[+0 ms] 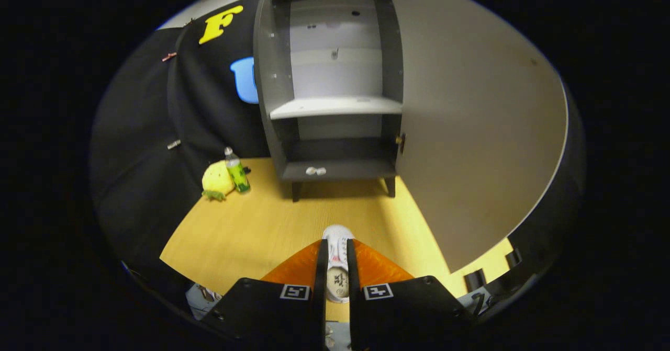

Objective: Open the shoe cabinet door, grab the shoes and put them into the shoe cabinet, then close the shoe cabinet door.

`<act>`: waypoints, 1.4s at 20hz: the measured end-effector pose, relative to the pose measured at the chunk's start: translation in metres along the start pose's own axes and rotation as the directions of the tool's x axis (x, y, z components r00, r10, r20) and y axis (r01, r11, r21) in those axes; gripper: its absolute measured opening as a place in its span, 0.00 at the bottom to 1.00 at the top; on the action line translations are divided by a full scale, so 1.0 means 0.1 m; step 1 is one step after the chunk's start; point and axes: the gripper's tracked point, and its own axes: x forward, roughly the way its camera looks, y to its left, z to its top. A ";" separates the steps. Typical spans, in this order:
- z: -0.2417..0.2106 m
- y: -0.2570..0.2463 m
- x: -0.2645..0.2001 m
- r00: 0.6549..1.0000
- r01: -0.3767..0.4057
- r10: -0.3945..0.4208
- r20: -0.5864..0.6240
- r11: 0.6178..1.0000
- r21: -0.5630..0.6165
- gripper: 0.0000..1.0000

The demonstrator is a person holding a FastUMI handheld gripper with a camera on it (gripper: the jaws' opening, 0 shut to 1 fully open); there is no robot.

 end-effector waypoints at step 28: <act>-1.20 0.16 1.70 0.997 0.001 0.001 -0.074 1.000 0.024 0.22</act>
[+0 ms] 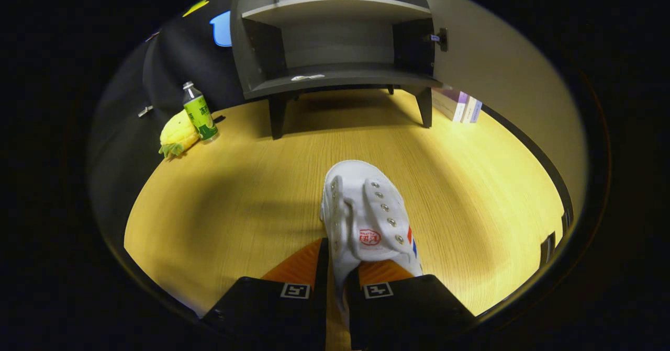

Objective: Open the shoe cabinet door, grab the shoes and put them into the shoe cabinet, then close the shoe cabinet door.

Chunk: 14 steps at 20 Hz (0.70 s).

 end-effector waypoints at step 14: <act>-0.04 -0.03 0.02 0.994 0.031 -0.016 0.104 0.989 -0.142 0.17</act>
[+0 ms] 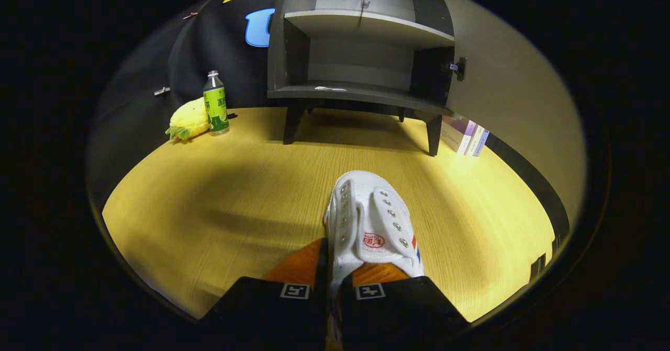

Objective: Open the shoe cabinet door, grab the shoes and put them into the shoe cabinet, then close the shoe cabinet door.

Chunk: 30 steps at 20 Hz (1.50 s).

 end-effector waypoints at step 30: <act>3.23 0.05 -0.78 0.955 -0.032 0.021 0.295 0.999 0.034 0.05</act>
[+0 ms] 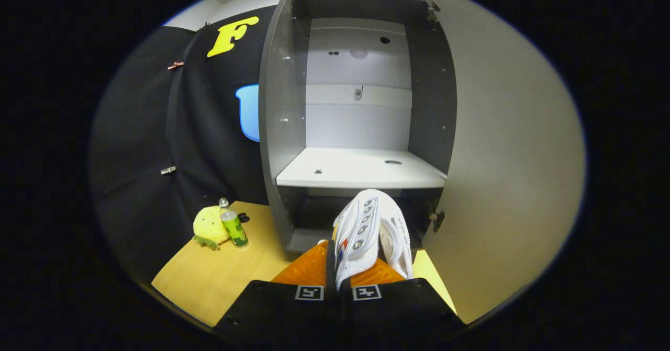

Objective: Open the shoe cabinet door, grab the shoes and put them into the shoe cabinet, then close the shoe cabinet door.

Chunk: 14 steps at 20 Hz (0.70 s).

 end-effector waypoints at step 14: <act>1.22 -0.33 1.55 0.998 -0.009 0.014 0.066 0.997 -0.078 0.05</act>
